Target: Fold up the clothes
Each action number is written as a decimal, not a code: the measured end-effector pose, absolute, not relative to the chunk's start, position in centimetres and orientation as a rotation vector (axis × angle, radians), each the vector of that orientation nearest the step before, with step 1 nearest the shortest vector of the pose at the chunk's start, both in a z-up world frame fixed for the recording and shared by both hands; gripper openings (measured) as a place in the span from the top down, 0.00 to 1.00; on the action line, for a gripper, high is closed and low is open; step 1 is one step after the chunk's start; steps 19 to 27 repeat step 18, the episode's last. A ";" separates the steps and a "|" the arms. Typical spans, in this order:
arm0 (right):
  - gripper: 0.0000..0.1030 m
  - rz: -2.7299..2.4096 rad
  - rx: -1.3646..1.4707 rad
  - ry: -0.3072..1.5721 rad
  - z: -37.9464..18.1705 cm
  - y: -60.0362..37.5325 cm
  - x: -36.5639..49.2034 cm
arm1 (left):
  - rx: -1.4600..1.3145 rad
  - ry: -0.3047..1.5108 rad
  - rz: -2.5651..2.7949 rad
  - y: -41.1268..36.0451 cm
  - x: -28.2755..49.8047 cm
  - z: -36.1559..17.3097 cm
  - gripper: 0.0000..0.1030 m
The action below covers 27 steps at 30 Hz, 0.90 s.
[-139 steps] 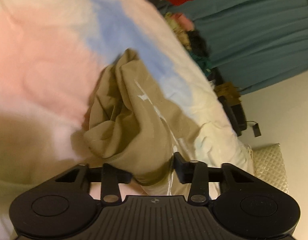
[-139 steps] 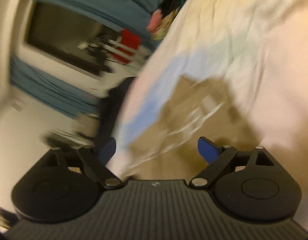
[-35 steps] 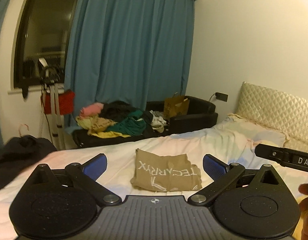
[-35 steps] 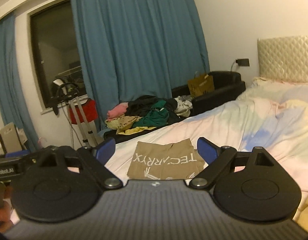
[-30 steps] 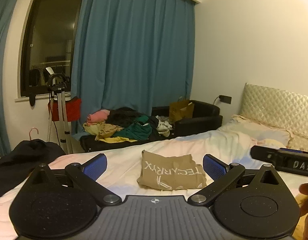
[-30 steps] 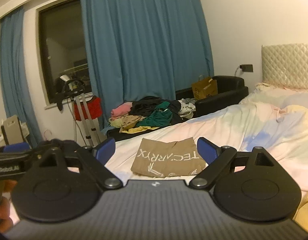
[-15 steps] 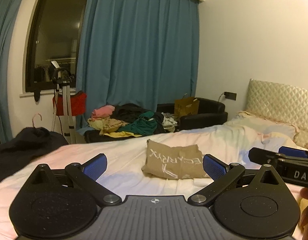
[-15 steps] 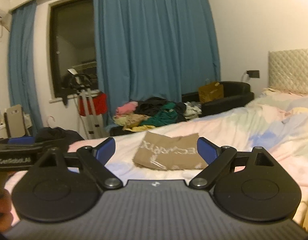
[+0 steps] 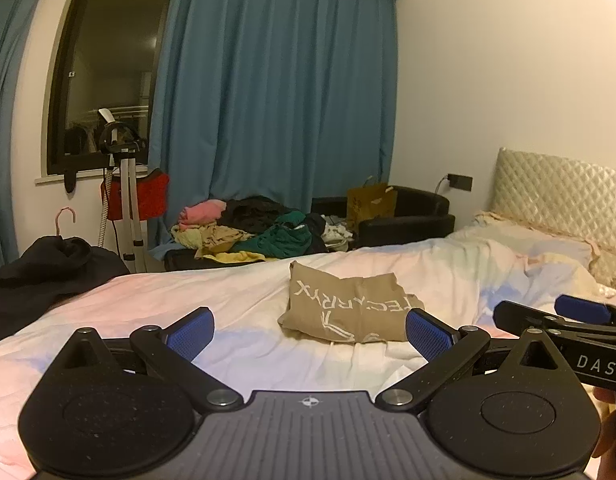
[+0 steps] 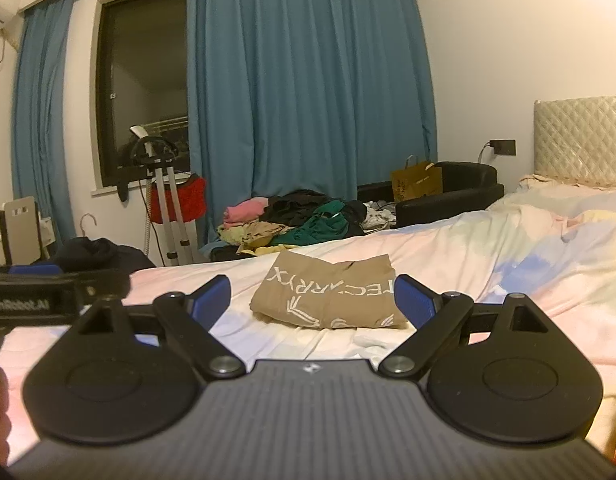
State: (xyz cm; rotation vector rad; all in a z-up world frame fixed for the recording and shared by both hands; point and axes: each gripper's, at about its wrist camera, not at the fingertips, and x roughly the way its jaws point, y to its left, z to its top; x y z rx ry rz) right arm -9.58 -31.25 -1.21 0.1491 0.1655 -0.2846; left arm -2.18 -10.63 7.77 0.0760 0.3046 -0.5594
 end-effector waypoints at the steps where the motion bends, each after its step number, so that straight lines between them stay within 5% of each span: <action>1: 0.13 -0.289 0.152 0.164 -1.4 -31.4 -9.6 | 0.074 0.304 -0.557 -10.6 -2.1 7.7 0.00; 27: 0.13 -0.285 0.180 0.186 -2.8 -32.6 -9.0 | 0.076 0.336 -0.533 -11.8 -1.2 6.2 0.00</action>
